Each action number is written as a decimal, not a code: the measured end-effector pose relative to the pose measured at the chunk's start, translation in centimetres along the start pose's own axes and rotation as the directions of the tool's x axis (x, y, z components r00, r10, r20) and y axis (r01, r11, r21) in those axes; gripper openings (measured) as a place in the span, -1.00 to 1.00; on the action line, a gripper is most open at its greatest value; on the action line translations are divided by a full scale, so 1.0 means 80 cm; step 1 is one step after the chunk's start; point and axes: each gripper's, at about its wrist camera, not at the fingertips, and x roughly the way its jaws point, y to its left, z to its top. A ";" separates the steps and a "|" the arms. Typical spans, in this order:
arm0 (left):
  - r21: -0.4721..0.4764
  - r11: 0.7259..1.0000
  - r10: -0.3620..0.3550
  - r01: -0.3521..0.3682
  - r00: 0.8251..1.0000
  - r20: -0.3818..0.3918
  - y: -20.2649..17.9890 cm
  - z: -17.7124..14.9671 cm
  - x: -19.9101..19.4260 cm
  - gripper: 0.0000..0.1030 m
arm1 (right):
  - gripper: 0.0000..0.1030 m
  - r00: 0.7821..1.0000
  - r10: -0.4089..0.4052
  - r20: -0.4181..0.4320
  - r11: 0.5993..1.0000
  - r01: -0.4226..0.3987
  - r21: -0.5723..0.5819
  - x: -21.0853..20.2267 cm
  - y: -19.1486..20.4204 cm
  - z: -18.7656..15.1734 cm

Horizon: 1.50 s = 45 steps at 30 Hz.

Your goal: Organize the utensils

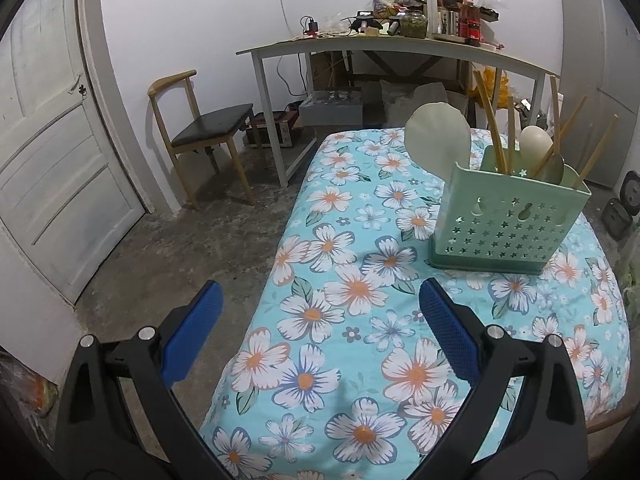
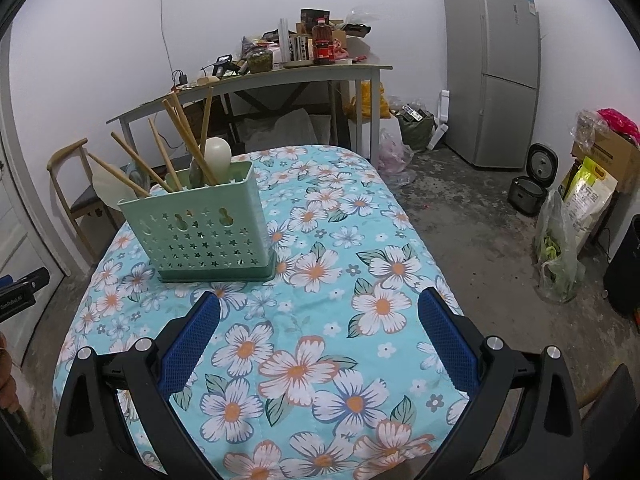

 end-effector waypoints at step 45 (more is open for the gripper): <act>0.016 1.000 -0.007 0.007 1.000 0.001 -0.007 -0.002 -0.002 0.85 | 0.87 1.000 -0.004 0.016 1.000 0.004 -0.028 -0.005 0.008 0.002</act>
